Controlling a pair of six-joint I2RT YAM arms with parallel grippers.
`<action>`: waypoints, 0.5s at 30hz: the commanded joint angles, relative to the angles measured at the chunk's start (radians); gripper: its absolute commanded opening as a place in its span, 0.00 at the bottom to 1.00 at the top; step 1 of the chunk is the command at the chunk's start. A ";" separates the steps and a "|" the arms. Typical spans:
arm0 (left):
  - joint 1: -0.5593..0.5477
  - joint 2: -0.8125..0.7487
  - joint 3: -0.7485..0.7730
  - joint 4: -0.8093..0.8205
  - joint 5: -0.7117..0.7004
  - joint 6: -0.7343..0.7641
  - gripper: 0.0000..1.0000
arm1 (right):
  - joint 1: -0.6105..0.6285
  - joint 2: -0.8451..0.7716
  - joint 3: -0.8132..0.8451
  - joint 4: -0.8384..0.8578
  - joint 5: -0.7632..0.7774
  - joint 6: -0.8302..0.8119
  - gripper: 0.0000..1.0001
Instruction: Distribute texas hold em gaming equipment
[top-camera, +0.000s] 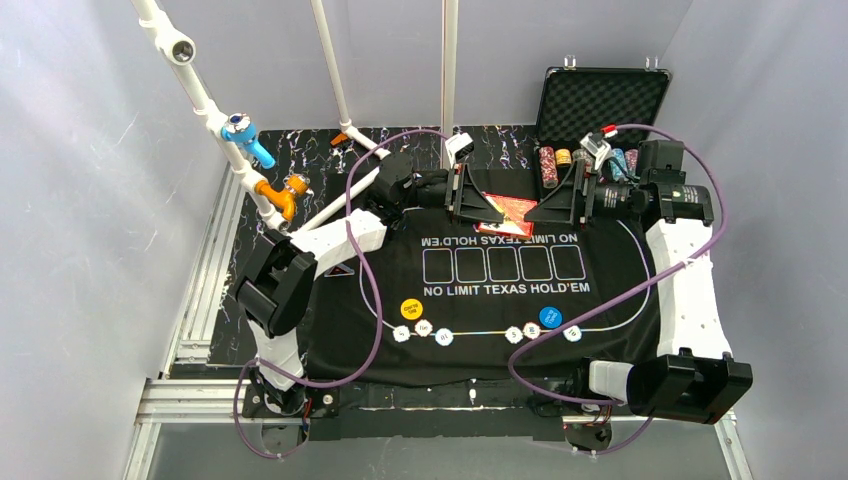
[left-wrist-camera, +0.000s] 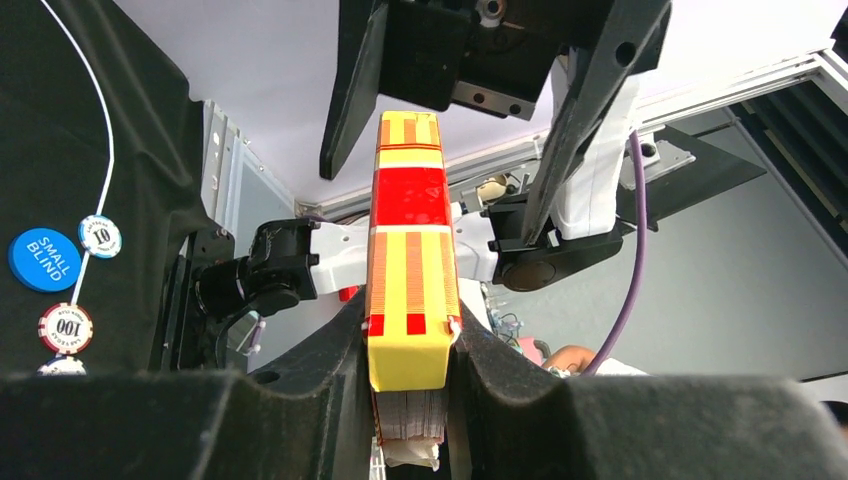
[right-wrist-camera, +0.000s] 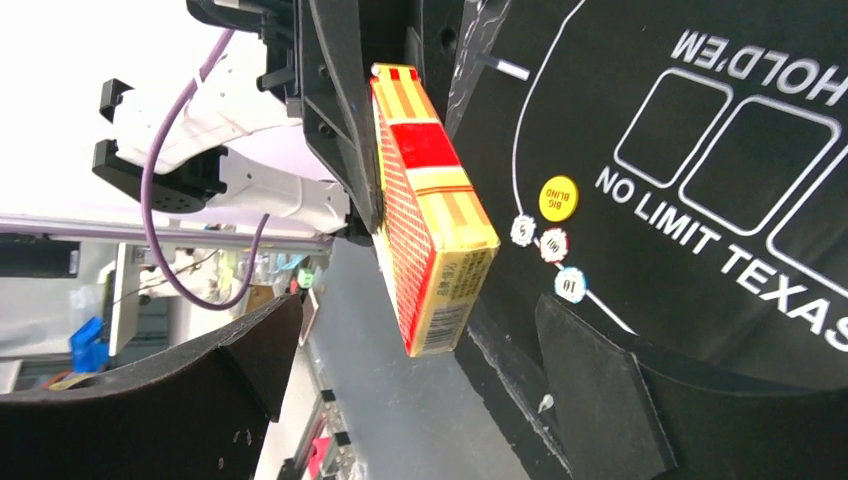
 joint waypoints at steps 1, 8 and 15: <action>0.006 0.004 0.033 0.105 -0.029 -0.030 0.00 | -0.004 -0.015 -0.081 0.090 -0.086 0.067 0.94; 0.006 0.018 0.037 0.128 -0.045 -0.046 0.00 | -0.007 -0.039 -0.167 0.223 -0.071 0.163 0.79; 0.005 0.020 0.038 0.128 -0.050 -0.048 0.00 | -0.018 -0.031 -0.185 0.307 -0.066 0.236 0.67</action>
